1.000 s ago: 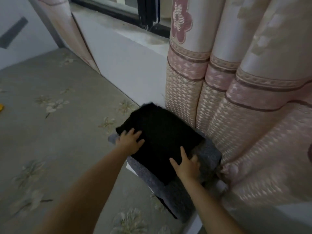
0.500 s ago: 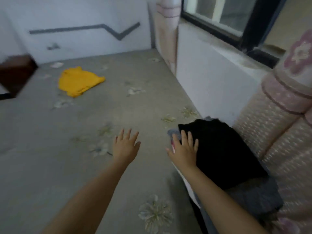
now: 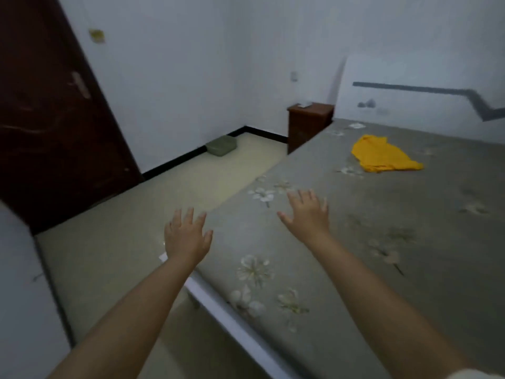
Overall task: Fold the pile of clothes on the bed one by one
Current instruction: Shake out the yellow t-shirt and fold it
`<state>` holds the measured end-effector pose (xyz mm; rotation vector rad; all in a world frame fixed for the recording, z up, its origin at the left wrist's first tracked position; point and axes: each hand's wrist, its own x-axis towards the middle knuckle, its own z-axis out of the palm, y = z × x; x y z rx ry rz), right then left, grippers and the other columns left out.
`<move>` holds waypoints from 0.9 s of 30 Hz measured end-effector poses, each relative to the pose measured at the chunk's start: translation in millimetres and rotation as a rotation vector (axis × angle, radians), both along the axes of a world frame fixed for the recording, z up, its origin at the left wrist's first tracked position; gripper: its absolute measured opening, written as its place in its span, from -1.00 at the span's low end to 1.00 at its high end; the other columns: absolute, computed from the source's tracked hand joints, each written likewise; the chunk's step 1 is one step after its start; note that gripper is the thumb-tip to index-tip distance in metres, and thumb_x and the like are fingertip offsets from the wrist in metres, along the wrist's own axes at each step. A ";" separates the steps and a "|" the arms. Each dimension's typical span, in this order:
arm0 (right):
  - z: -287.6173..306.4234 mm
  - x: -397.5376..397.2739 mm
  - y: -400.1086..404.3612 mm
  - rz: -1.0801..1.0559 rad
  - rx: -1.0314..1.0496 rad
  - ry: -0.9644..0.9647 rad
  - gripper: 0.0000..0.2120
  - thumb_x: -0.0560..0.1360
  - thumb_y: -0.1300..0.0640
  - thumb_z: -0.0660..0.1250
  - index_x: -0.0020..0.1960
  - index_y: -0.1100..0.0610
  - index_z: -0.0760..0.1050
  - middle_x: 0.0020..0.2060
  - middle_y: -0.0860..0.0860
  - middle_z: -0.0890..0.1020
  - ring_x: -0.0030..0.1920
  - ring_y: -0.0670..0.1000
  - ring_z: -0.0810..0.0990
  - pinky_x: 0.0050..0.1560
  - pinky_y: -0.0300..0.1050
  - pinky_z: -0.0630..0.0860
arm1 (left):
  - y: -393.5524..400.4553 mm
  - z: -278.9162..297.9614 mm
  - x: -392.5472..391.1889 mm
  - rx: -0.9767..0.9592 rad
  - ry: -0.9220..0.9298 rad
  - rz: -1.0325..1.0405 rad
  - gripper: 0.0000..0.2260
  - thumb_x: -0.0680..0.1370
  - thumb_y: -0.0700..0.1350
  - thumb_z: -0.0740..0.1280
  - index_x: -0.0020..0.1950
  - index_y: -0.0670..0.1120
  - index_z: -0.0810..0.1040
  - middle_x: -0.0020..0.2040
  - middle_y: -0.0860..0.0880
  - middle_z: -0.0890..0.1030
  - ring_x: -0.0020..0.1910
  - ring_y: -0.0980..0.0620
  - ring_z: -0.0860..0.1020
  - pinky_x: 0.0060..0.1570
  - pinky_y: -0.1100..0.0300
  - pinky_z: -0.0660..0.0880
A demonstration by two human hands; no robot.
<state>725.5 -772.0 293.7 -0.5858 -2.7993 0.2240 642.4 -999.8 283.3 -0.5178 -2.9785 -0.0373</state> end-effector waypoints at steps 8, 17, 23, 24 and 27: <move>16.2 -163.9 -190.2 0.416 0.069 -0.041 -0.45 0.54 -0.16 0.11 0.45 0.02 0.13 0.47 0.04 0.17 0.46 0.07 0.09 0.40 0.15 0.02 | -188.0 14.1 -82.1 0.067 0.061 0.304 -0.52 0.58 0.11 0.09 0.48 0.03 0.13 0.50 -0.06 0.14 0.48 -0.11 0.03 0.40 0.00 0.07; 21.4 -412.3 -324.5 0.569 0.063 -0.013 -0.47 0.54 -0.16 0.09 0.44 0.04 0.16 0.44 0.04 0.22 0.45 0.07 0.12 0.40 0.22 -0.04 | -330.0 25.7 -275.3 0.059 0.140 0.511 -0.52 0.59 0.04 0.10 0.49 -0.02 0.10 0.51 -0.09 0.10 0.47 -0.14 0.03 0.39 -0.01 0.04; 22.8 -561.8 -377.6 0.619 0.042 -0.051 -0.46 0.54 -0.16 0.09 0.44 0.05 0.16 0.44 0.05 0.22 0.45 0.07 0.13 0.40 0.20 -0.01 | -392.3 46.2 -419.3 0.021 0.143 0.571 -0.52 0.60 0.07 0.06 0.50 0.02 0.08 0.51 -0.07 0.12 0.47 -0.12 0.03 0.40 0.00 0.04; 22.5 -584.9 -384.7 0.628 0.045 -0.051 -0.46 0.55 -0.16 0.09 0.44 0.05 0.15 0.45 0.05 0.20 0.46 0.06 0.11 0.41 0.19 -0.01 | -400.8 48.2 -441.8 0.008 0.147 0.571 -0.52 0.60 0.08 0.06 0.50 0.02 0.07 0.50 -0.08 0.13 0.47 -0.12 0.04 0.40 0.01 0.04; 22.7 -655.5 -402.3 0.631 0.025 -0.017 -0.47 0.54 -0.14 0.11 0.44 0.05 0.16 0.45 0.05 0.20 0.47 0.06 0.07 0.41 0.17 -0.02 | -421.1 52.0 -512.2 -0.007 0.167 0.559 -0.51 0.60 0.09 0.05 0.50 0.02 0.06 0.50 -0.08 0.15 0.47 -0.13 0.05 0.40 0.00 0.05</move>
